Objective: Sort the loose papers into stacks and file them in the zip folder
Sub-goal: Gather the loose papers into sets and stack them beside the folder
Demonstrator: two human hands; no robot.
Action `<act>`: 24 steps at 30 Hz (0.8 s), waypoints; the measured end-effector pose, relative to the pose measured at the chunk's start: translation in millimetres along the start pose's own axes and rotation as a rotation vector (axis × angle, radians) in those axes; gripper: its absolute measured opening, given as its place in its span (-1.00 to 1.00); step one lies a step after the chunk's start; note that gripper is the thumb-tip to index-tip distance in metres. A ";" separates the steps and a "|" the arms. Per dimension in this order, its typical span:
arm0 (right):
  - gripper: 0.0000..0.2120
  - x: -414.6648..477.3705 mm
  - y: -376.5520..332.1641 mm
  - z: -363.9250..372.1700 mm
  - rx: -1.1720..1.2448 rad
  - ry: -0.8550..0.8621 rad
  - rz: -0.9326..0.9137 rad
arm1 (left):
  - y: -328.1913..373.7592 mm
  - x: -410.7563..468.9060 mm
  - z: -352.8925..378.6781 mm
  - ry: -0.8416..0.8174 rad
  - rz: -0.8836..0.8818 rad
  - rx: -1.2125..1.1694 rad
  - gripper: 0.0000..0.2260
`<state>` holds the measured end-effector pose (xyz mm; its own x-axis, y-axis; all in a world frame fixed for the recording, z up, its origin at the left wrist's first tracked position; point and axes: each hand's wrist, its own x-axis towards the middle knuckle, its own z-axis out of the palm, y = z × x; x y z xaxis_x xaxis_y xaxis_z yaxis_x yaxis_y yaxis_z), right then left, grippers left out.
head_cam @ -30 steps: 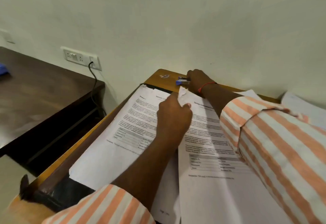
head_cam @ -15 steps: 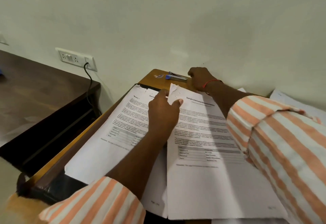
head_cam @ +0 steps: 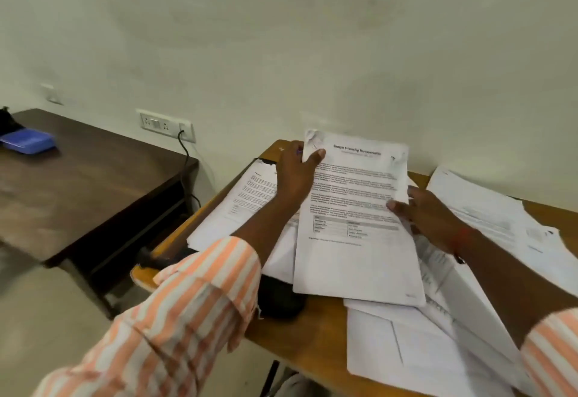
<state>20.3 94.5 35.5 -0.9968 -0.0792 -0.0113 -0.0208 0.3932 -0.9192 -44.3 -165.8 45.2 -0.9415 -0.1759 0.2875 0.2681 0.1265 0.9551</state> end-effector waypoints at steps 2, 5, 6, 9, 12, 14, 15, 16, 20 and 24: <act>-0.69 -10.1 5.9 12.1 0.054 0.019 -0.009 | 0.8 -3.6 -9.5 -0.067 -0.082 0.055 -0.67; -0.67 -6.1 4.6 43.2 0.105 0.180 0.050 | -10.3 -13.4 -38.4 -0.236 -0.286 0.176 -0.63; -0.67 -1.1 1.4 54.2 0.111 0.223 0.078 | -14.4 -16.6 -48.5 -0.268 -0.307 0.267 -0.62; -0.71 4.7 -18.1 93.4 0.129 0.282 0.157 | -16.8 -27.9 -78.4 -0.261 -0.336 0.447 -0.61; -0.67 14.3 -35.2 130.9 0.182 0.227 0.180 | -14.7 -24.7 -109.6 -0.190 -0.258 0.621 -0.65; -0.59 18.4 -39.3 151.9 0.072 0.197 0.137 | -18.7 -17.5 -130.6 -0.129 -0.191 0.673 -0.68; -0.61 16.3 -42.9 159.9 -0.023 0.199 0.121 | -19.2 -14.9 -139.1 -0.112 -0.152 0.703 -0.70; -0.65 14.6 -44.8 167.0 -0.119 0.214 0.118 | -21.4 -12.4 -146.4 -0.098 -0.141 0.713 -0.69; -0.70 9.4 -47.1 187.3 -0.330 0.260 0.120 | -31.3 -4.3 -161.3 -0.112 -0.125 0.762 -0.61; -0.67 0.4 -48.8 196.9 -0.432 0.316 0.111 | -44.2 1.1 -161.0 -0.158 -0.067 0.847 -0.82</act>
<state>36.1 -105.0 2.8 -0.9680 0.2375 0.0806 0.1228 0.7290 -0.6734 -24.3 -328.7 14.9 -0.9841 -0.0788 0.1589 0.0277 0.8169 0.5762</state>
